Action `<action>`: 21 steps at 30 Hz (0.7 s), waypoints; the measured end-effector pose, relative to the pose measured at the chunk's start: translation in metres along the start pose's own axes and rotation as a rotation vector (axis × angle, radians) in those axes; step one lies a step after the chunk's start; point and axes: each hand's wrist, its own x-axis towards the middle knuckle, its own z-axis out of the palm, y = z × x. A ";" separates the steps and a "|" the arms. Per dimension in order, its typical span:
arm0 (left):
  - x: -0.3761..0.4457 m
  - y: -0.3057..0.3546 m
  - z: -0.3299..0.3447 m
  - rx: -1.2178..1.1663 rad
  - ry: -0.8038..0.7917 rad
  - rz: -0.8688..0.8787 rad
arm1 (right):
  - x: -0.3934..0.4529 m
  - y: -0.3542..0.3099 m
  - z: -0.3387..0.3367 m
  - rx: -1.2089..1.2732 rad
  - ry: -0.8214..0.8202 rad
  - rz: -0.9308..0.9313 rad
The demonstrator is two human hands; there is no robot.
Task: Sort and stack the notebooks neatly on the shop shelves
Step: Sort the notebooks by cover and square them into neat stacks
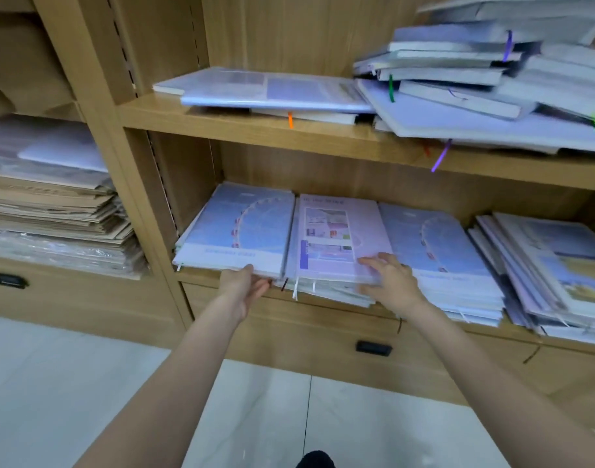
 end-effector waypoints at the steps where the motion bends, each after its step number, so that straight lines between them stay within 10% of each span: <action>1: 0.003 0.002 0.001 0.042 0.013 -0.007 | 0.002 -0.002 0.004 0.000 0.058 -0.007; 8: -0.001 0.026 -0.014 0.566 -0.081 0.060 | -0.003 -0.024 -0.018 -0.081 0.096 -0.054; 15: -0.060 0.088 -0.019 0.621 0.157 1.121 | -0.073 -0.075 -0.095 0.045 0.504 -0.572; 21: -0.073 0.149 -0.016 0.875 0.383 1.488 | -0.055 -0.148 -0.165 0.101 0.648 -0.718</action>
